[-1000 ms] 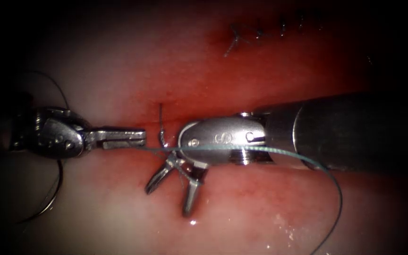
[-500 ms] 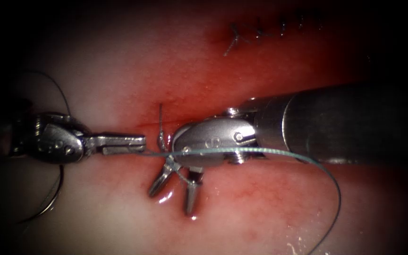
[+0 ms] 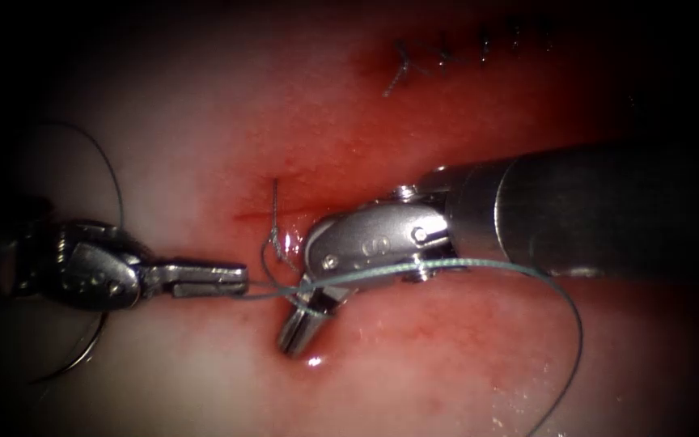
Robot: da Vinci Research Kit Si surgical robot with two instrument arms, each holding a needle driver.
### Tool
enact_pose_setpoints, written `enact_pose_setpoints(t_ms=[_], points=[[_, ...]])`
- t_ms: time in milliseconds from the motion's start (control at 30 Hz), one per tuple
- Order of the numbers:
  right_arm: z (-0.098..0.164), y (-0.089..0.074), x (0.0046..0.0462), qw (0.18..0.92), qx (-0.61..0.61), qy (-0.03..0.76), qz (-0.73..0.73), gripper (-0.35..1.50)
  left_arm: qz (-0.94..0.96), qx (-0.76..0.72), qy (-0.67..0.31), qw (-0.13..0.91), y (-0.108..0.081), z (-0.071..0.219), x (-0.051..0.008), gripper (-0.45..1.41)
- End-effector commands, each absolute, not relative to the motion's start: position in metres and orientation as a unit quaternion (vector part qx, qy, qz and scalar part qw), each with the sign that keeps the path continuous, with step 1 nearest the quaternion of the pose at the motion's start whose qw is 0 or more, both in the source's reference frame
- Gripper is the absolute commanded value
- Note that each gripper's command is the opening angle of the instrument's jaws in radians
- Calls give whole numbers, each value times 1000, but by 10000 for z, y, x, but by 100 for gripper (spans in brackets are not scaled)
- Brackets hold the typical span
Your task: Wound Closure
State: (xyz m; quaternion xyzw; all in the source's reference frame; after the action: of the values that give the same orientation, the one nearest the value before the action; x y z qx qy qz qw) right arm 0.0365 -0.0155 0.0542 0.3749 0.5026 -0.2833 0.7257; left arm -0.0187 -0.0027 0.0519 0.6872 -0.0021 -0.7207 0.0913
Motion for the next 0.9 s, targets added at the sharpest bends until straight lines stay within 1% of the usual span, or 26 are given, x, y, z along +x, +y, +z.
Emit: enact_pose_setpoints(t_ms=[33,367,900], points=[[547,-153,372,722,375,515,-269,-35,-722,686,0,91,-31,524,-192,-45],[527,-112,365,701,379,573,-192,-35,-737,668,27,98,-105,524,-198,-45],[549,-71,368,721,355,575,-153,-35,-748,652,72,100,-201,488,-194,-45]])
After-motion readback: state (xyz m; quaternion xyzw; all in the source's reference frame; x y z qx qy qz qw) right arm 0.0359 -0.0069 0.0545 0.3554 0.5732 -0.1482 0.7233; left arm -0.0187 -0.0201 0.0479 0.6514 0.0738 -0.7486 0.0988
